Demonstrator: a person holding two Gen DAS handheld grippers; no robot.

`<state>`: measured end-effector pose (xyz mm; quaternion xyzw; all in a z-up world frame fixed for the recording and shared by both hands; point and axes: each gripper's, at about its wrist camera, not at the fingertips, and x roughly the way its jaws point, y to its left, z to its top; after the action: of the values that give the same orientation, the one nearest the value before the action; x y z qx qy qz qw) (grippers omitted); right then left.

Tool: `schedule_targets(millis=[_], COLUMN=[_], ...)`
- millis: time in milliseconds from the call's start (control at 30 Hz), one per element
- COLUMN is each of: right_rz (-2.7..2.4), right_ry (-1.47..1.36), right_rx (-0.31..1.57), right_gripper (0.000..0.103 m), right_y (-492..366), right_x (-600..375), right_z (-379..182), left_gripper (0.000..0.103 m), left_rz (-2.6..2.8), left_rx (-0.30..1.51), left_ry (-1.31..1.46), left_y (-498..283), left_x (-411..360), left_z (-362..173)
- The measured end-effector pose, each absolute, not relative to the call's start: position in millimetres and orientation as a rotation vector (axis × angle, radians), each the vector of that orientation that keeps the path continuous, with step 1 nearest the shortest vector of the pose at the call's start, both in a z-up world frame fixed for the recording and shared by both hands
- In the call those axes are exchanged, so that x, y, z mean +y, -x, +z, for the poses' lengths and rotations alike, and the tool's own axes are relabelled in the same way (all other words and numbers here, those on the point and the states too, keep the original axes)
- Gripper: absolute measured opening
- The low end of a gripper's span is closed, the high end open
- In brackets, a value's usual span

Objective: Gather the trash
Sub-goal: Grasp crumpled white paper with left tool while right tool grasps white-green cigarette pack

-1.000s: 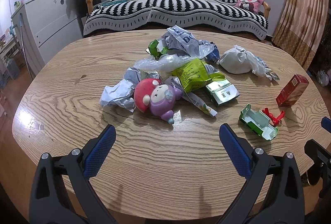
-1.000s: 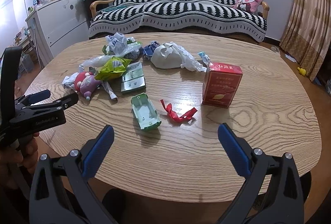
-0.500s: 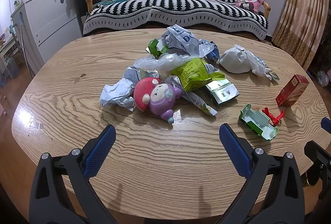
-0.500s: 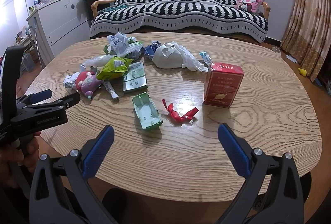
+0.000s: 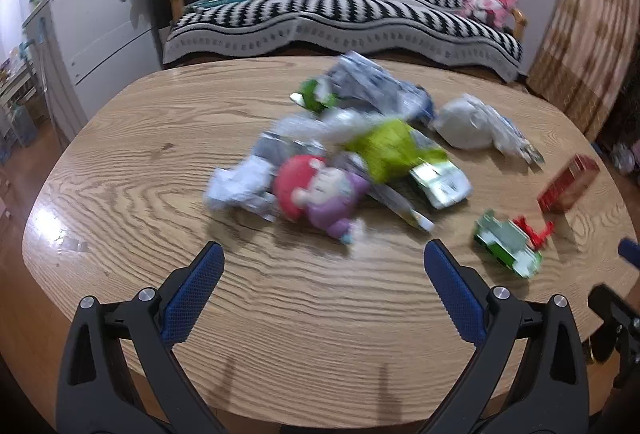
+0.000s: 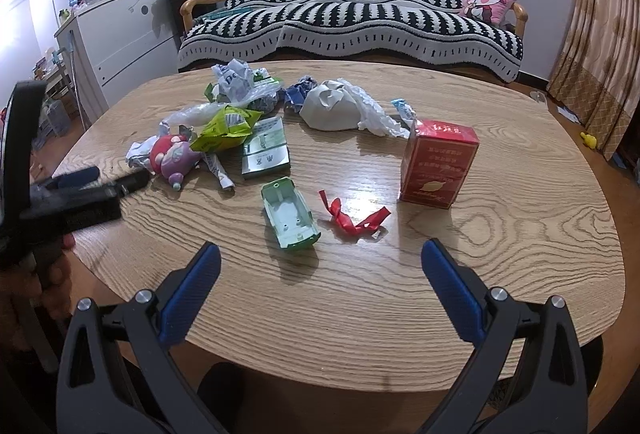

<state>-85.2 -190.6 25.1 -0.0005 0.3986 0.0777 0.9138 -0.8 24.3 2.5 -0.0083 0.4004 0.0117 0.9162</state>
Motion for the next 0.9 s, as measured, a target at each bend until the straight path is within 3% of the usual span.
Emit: schedule_targets(millis=[300, 800, 900], right_rz=[0.236, 0.231, 0.243], right_ry=[0.017, 0.083, 0.105], right_rx=[0.846, 0.977, 0.999], right_gripper=[0.097, 0.094, 0.094], right_y=[68.2, -62.0, -77.1], right_x=[-169.7, -124.1, -111.2], right_z=[19.3, -27.3, -36.9], left_gripper=[0.097, 0.097, 0.093], left_rz=[0.134, -0.021, -0.032], left_rx=[0.899, 0.900, 0.912], left_ry=[0.084, 0.059, 0.069], left_y=[-27.5, -104.8, -111.7], left_x=[106.3, 117.3, 114.8], left_z=[-18.1, -49.8, -51.2])
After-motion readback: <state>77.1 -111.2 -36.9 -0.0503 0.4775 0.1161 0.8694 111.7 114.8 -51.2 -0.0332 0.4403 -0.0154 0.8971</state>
